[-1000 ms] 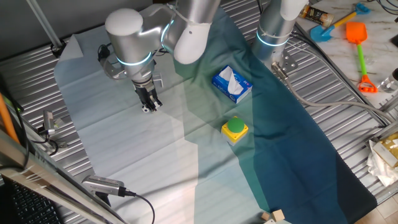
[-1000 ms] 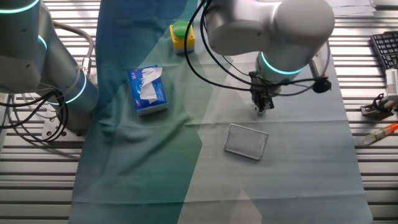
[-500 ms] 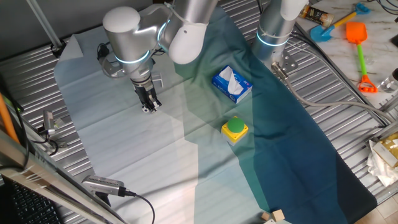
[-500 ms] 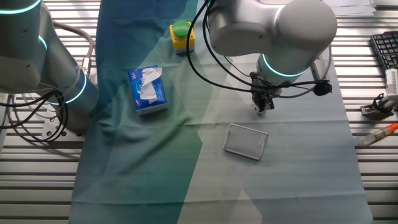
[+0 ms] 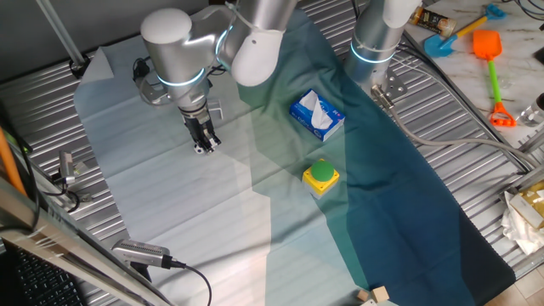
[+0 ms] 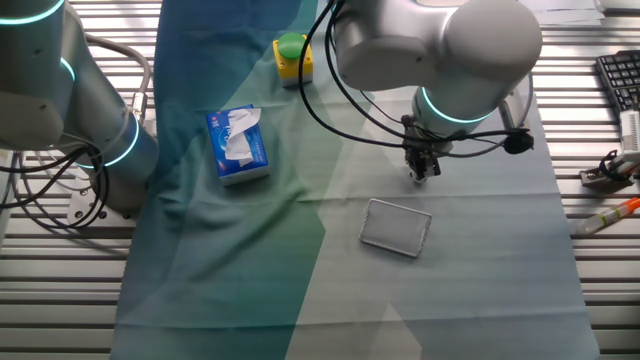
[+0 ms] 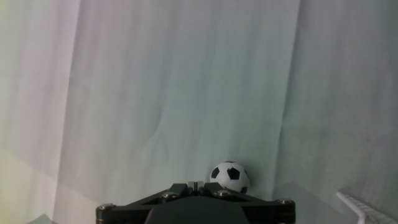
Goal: Push the soccer ball into the goal
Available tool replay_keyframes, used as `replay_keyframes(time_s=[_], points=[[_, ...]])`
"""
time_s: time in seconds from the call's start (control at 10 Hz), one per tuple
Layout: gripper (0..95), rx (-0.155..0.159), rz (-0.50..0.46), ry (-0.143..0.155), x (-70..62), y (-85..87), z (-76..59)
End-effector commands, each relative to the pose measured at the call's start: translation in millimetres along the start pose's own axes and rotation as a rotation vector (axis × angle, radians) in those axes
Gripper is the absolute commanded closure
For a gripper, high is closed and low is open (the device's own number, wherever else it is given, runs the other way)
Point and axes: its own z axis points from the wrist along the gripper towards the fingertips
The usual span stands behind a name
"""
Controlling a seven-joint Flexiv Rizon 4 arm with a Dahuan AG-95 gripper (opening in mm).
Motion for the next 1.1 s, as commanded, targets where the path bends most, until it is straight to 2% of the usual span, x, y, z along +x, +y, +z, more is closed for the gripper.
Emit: replay_keyframes(time_s=[0.1,0.3,0.6,1.1], points=[[95.0,-0.009,0.004,0.011,-1.0,0.0,0.0],[95.0,-0.023,0.014,0.012,-1.0,0.0,0.0],[95.0,-0.024,0.031,0.027,-1.0,0.0,0.0],[95.0,-0.028,0.043,0.031,-1.0,0.0,0.0]])
